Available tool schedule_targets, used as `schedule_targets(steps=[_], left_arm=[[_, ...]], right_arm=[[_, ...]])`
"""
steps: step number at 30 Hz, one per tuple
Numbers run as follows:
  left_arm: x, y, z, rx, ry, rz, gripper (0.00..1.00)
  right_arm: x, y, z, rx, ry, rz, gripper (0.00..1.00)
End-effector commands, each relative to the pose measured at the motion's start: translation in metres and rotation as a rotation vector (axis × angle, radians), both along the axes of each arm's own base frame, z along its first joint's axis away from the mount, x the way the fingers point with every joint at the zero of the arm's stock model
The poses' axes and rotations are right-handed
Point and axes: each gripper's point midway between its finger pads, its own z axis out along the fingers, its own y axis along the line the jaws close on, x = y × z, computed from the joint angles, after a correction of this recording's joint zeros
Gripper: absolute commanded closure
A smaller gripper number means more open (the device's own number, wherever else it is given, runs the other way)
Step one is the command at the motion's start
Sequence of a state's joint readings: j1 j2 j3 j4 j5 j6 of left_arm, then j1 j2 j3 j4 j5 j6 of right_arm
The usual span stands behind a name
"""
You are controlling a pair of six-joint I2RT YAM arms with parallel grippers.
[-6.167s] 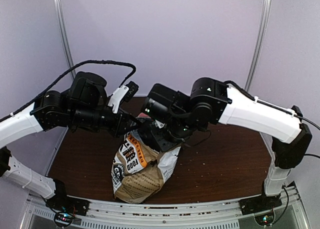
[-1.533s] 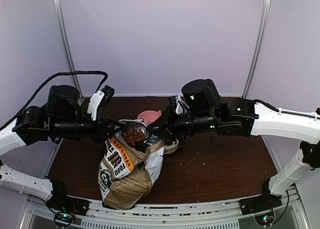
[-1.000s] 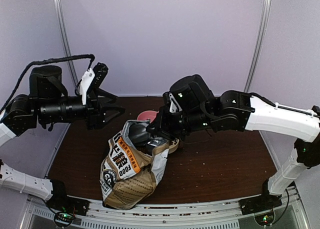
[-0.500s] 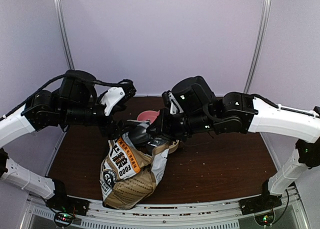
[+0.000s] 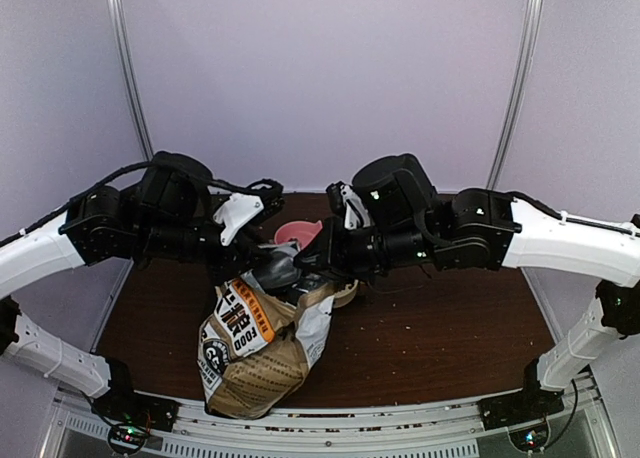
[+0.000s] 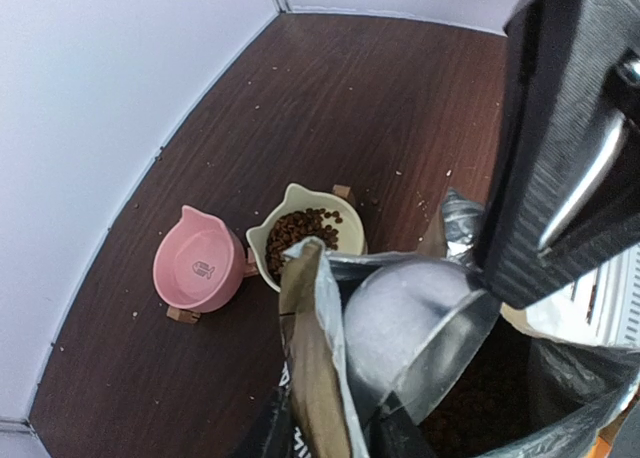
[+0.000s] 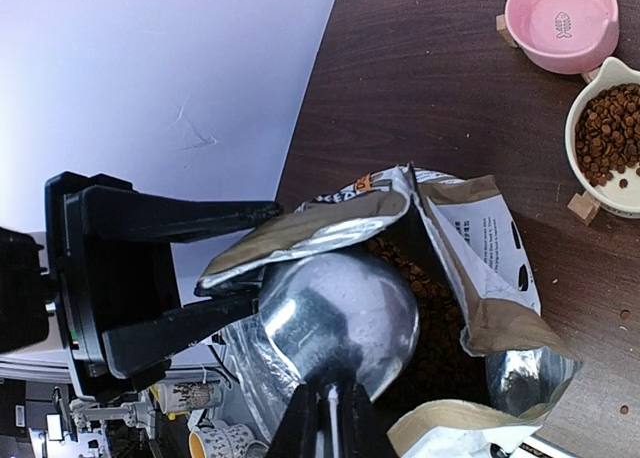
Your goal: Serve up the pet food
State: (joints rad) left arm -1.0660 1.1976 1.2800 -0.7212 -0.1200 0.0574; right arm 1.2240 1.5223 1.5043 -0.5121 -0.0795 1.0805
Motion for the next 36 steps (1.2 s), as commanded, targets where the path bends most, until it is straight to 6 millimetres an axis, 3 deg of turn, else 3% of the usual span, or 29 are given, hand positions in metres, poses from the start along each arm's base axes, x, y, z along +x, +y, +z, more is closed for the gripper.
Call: schedule_targets(steps=[1,8,19,23,26,36], left_arm=[[0.007,0.002,-0.004,0.009,-0.018,0.022,0.78],[0.004,0.003,-0.014,0.030,-0.010,0.000,1.00],[-0.002,0.003,-0.016,0.020,0.007,-0.022,1.00],[-0.002,0.002,-0.017,0.018,0.007,-0.023,1.00],[-0.003,0.000,-0.017,0.016,0.015,-0.035,1.00],[-0.007,-0.003,-0.021,0.019,0.030,-0.064,1.00]], right_arm=[[-0.006,0.005,0.021,0.094,-0.013,0.041,1.00],[-0.012,0.011,0.018,0.128,-0.016,0.095,1.00],[-0.007,-0.009,-0.019,-0.124,-0.257,0.218,0.77],[-0.005,-0.011,-0.024,-0.181,-0.304,0.244,0.76],[-0.003,-0.011,-0.022,-0.199,-0.328,0.254,0.73],[0.006,-0.018,0.015,-0.096,-0.323,0.245,0.45]])
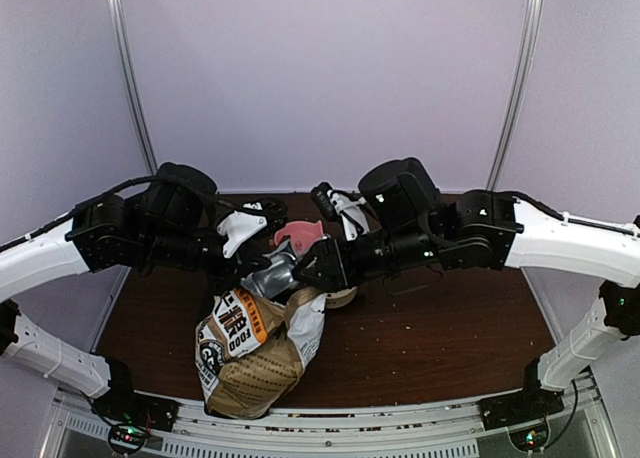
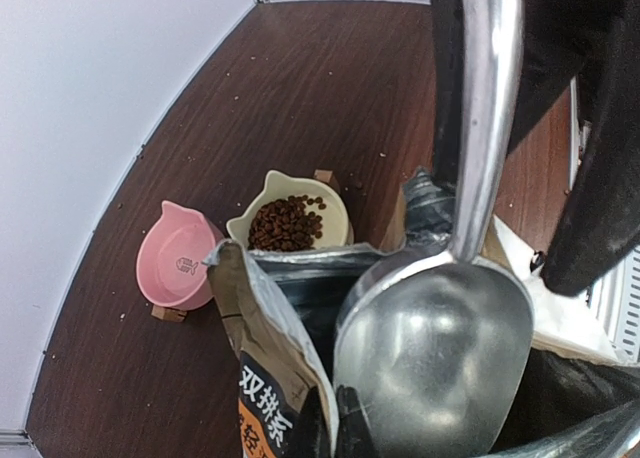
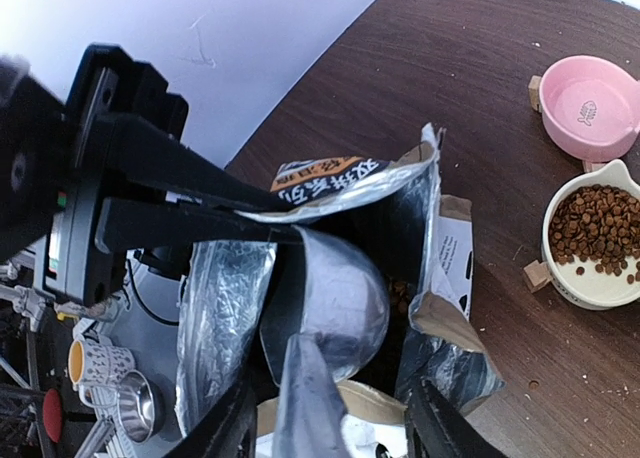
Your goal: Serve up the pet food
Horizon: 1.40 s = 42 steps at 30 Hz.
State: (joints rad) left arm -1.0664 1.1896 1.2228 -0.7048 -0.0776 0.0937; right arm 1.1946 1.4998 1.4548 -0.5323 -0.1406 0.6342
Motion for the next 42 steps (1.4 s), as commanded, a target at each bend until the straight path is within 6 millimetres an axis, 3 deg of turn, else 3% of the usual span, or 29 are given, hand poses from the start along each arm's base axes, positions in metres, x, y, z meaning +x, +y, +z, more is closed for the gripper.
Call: schedule_targets(steps=[1,7,15,22,28,42], left_arm=[[0.000,-0.003,-0.001,-0.013,0.015,-0.010,1.00],[-0.001,-0.003,-0.001,-0.010,0.015,-0.023,1.00],[0.000,-0.004,-0.002,0.010,0.014,-0.029,1.00],[-0.001,-0.007,-0.001,0.010,0.016,-0.044,1.00],[-0.002,-0.007,0.001,0.005,0.016,-0.044,1.00],[-0.004,-0.007,0.001,-0.001,0.021,-0.050,1.00]], right_arm=[[0.008,-0.008,0.034,0.082,0.004,0.002,0.44],[0.008,-0.006,0.035,0.043,0.063,0.039,0.44],[0.005,0.000,0.018,-0.066,0.106,0.074,0.62],[0.007,0.005,0.014,-0.076,0.108,0.082,0.68],[0.012,0.006,0.012,-0.078,0.102,0.059,0.65],[0.018,0.010,0.031,0.005,0.110,0.046,0.67]])
